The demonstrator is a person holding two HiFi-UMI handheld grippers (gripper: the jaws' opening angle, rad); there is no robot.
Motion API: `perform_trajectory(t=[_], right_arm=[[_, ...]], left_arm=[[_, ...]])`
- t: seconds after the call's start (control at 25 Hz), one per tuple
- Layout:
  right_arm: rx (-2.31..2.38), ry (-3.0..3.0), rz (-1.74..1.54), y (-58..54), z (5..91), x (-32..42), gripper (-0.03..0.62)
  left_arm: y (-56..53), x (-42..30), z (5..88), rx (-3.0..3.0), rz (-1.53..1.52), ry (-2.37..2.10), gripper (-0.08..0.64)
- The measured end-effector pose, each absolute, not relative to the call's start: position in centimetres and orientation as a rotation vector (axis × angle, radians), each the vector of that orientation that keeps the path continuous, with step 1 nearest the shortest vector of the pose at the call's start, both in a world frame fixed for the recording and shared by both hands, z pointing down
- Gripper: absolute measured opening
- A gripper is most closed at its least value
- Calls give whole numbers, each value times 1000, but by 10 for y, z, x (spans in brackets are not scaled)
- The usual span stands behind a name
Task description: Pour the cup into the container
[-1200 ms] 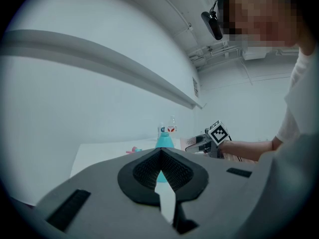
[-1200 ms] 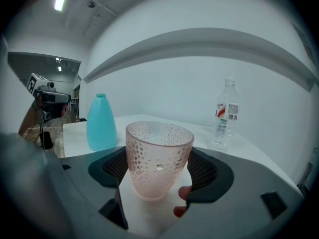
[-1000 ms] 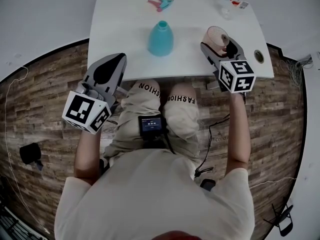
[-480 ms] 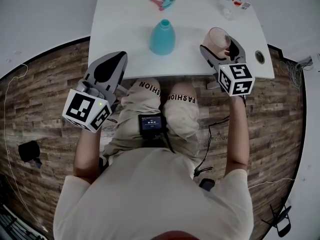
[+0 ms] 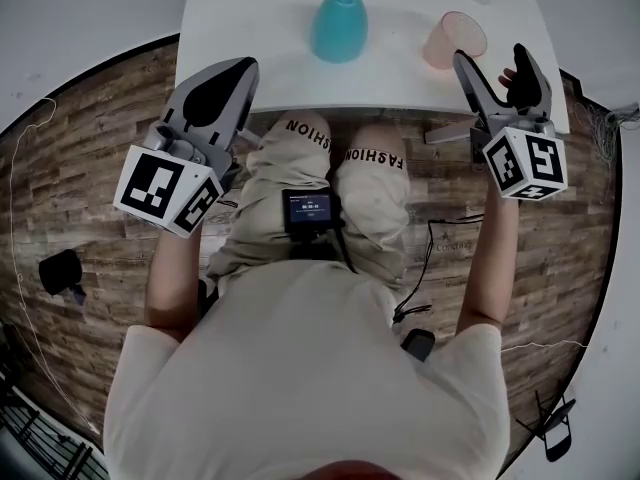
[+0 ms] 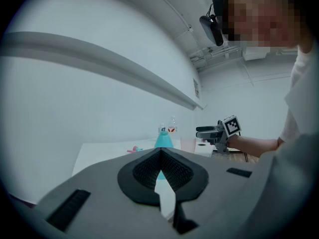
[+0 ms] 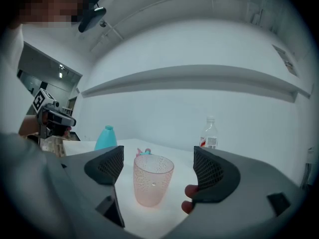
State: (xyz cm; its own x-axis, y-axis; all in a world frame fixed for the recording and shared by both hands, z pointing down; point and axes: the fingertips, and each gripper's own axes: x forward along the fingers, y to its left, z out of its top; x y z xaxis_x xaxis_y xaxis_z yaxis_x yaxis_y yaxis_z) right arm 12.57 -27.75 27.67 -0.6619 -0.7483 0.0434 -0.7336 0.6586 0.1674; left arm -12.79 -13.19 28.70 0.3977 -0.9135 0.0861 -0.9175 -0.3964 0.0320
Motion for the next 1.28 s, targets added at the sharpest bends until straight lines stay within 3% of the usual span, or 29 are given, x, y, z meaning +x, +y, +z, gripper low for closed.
perform_trajectory(t=[0.2,0.28,0.88,1.28], right_arm=[[1268,-2818,-284,-242,265,147,306],[1270,-2840,-294,-226,265,152,277],[1434,-2768,-27,-172,343,197,222],[1401,-2717,176,-153,409,182,215]], left_arm=[[-125,-126,292,2563,89,-1682,11],[-123,-126,294,2562,92,-1685,11],[-94,-103,358,2535,175,-1601,11],[-77,-87,415,2505,252,-1547,11]])
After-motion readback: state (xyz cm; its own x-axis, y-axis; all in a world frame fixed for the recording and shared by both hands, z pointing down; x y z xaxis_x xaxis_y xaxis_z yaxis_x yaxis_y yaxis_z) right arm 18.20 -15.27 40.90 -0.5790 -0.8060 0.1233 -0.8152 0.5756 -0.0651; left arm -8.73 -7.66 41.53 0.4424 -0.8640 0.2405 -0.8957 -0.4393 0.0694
